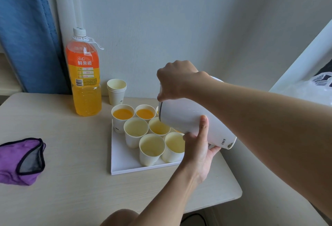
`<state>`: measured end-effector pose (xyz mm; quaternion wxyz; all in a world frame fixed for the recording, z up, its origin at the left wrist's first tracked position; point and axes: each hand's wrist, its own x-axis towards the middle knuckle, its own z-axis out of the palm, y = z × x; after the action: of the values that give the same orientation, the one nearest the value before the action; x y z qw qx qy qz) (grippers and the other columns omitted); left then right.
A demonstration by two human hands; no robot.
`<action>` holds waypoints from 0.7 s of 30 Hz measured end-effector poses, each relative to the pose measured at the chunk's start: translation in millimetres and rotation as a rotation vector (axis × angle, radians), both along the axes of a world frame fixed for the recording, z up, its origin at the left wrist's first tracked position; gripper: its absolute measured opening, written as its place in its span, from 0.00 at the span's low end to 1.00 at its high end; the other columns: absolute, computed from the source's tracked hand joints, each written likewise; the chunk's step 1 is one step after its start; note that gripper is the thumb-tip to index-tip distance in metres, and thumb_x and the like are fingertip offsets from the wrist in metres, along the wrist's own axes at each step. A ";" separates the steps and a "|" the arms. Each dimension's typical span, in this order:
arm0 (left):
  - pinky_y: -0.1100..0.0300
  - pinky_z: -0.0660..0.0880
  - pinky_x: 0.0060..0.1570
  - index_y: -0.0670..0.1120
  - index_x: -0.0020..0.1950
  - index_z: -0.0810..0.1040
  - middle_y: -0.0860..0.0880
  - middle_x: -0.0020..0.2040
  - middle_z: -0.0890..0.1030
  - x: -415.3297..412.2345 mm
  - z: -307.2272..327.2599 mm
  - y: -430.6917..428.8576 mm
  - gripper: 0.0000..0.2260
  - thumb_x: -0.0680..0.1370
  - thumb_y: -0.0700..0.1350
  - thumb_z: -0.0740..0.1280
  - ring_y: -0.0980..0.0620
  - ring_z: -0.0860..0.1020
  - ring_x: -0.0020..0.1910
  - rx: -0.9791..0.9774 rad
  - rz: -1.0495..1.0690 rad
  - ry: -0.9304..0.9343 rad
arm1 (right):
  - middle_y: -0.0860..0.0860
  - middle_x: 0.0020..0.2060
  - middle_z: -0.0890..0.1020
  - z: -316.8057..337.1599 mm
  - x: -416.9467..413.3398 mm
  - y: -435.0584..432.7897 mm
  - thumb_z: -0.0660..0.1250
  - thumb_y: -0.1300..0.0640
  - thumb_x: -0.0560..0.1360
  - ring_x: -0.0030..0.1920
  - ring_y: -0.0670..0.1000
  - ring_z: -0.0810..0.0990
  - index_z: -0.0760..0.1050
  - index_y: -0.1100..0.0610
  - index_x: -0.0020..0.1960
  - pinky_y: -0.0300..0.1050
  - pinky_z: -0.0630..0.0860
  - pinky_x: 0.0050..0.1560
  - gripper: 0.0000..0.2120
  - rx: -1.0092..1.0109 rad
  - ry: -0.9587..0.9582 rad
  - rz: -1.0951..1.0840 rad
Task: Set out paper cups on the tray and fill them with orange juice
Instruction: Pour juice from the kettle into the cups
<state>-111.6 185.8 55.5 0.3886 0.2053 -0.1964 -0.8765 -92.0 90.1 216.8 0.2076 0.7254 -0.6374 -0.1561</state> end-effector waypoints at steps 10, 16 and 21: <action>0.36 0.78 0.61 0.40 0.74 0.71 0.35 0.66 0.79 -4.3 -7.9 -2.6 0.29 0.80 0.55 0.72 0.36 0.78 0.67 -0.039 -0.011 -0.032 | 0.50 0.33 0.71 -1.5 2.1 -2.3 0.70 0.44 0.72 0.34 0.53 0.71 0.64 0.54 0.34 0.40 0.59 0.28 0.20 0.012 -0.001 -0.032; 0.35 0.78 0.62 0.40 0.74 0.71 0.35 0.67 0.79 -4.3 -9.4 -3.6 0.28 0.80 0.55 0.72 0.37 0.79 0.67 -0.049 0.005 -0.031 | 0.50 0.32 0.70 -1.0 3.3 -1.1 0.71 0.44 0.72 0.31 0.50 0.67 0.63 0.54 0.34 0.40 0.60 0.29 0.21 0.017 -0.009 -0.034; 0.32 0.76 0.62 0.39 0.74 0.71 0.35 0.68 0.78 -6.1 -14.1 -6.7 0.29 0.80 0.55 0.72 0.36 0.78 0.68 -0.062 0.003 -0.033 | 0.50 0.32 0.70 -1.2 3.4 -1.4 0.70 0.44 0.72 0.31 0.51 0.69 0.63 0.54 0.34 0.40 0.60 0.28 0.21 0.005 -0.008 -0.028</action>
<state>-117.7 179.2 41.4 0.3927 0.2078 -0.2293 -0.8660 -88.6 88.7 215.6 0.2009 0.7176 -0.6479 -0.1577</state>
